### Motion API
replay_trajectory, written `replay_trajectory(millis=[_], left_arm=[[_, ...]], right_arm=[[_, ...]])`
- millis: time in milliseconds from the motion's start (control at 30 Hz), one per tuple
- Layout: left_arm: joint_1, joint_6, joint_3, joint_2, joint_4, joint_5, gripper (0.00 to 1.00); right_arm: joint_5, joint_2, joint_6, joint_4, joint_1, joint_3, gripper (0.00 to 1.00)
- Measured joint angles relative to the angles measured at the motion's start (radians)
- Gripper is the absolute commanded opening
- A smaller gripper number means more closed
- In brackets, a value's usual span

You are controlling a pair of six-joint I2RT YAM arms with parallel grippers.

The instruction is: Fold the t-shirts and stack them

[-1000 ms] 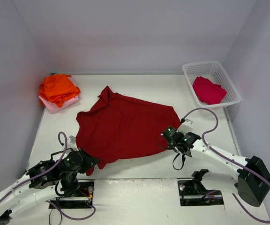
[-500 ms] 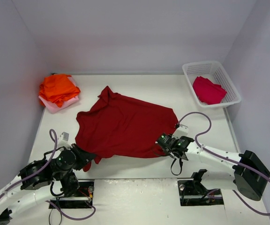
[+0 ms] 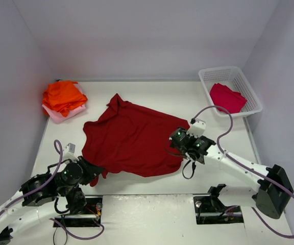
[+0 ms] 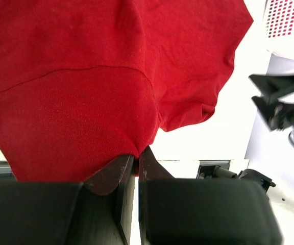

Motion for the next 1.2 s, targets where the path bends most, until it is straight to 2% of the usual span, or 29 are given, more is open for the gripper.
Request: replay_trajectory(millis=[33, 67, 100, 167, 200, 267, 533, 800, 900, 1067, 1200], left_arm=[[0.0, 0.001, 0.0, 0.002, 0.0, 0.0, 0.0], [0.0, 0.001, 0.001, 0.005, 0.0, 0.0, 0.04], [0.0, 0.003, 0.002, 0.009, 0.0, 0.0, 0.24], [0.0, 0.012, 0.002, 0.017, 0.002, 0.003, 0.5], [0.0, 0.018, 0.003, 0.021, 0.003, 0.003, 0.67], [0.0, 0.022, 0.003, 0.026, 0.008, 0.005, 0.74], [0.0, 0.056, 0.045, 0.087, 0.025, -0.005, 0.76], [0.016, 0.134, 0.089, 0.28, 0.153, -0.033, 0.76], [0.087, 0.179, 0.089, 0.373, 0.23, 0.006, 0.76], [0.298, 0.261, 0.049, 0.501, 0.41, 0.167, 0.76], [0.369, 0.333, 0.05, 0.576, 0.482, 0.23, 0.76]], right_arm=[[0.006, 0.021, -0.018, 0.006, -0.035, 0.014, 0.77], [0.013, 0.043, -0.034, 0.015, -0.066, 0.026, 0.77], [0.019, 0.068, -0.059, 0.024, -0.1, 0.037, 0.77], [0.024, 0.11, -0.099, 0.047, -0.145, 0.051, 0.76], [0.025, 0.13, -0.121, 0.06, -0.16, 0.06, 0.75], [0.01, 0.181, -0.176, 0.101, -0.201, 0.085, 0.75], [-0.064, 0.311, -0.322, 0.285, -0.298, 0.143, 0.75], [-0.151, 0.387, -0.396, 0.43, -0.352, 0.148, 0.75], [-0.162, 0.387, -0.414, 0.465, -0.364, 0.147, 0.75], [-0.192, 0.406, -0.44, 0.519, -0.384, 0.142, 0.75], [-0.213, 0.437, -0.45, 0.547, -0.389, 0.14, 0.75]])
